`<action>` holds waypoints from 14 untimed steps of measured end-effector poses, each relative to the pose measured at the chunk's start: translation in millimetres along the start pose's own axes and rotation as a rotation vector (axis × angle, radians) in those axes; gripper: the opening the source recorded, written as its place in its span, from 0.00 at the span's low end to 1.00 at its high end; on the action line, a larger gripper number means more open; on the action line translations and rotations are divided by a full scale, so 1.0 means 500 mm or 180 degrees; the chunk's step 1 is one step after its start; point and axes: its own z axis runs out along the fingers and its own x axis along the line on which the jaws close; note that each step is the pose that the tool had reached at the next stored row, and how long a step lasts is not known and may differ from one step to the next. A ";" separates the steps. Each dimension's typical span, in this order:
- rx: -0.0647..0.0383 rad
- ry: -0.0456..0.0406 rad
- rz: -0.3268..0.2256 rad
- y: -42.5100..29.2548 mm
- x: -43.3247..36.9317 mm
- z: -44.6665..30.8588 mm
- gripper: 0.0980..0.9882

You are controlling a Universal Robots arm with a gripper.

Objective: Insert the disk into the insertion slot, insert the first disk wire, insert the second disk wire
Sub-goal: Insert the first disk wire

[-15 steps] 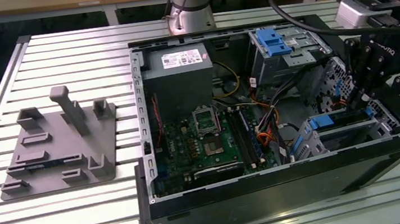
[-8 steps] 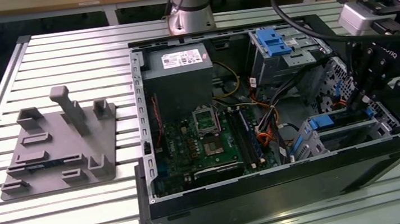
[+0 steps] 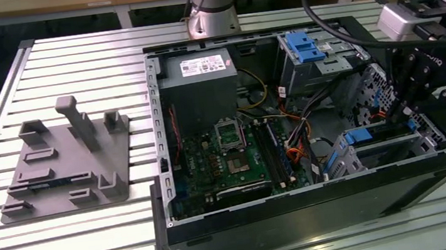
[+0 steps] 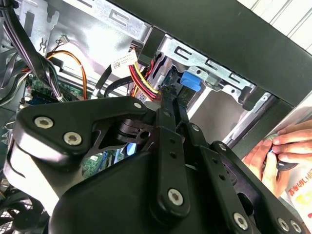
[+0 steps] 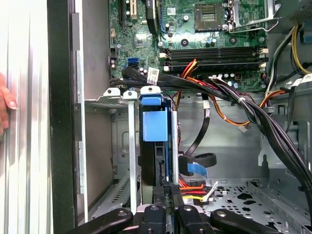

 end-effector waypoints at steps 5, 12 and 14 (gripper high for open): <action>0.0000 0.0000 0.0000 0.000 0.000 0.002 0.07; 0.0000 0.0001 0.0000 0.000 0.000 0.005 0.07; 0.0000 0.0001 0.0000 0.000 0.000 0.006 0.07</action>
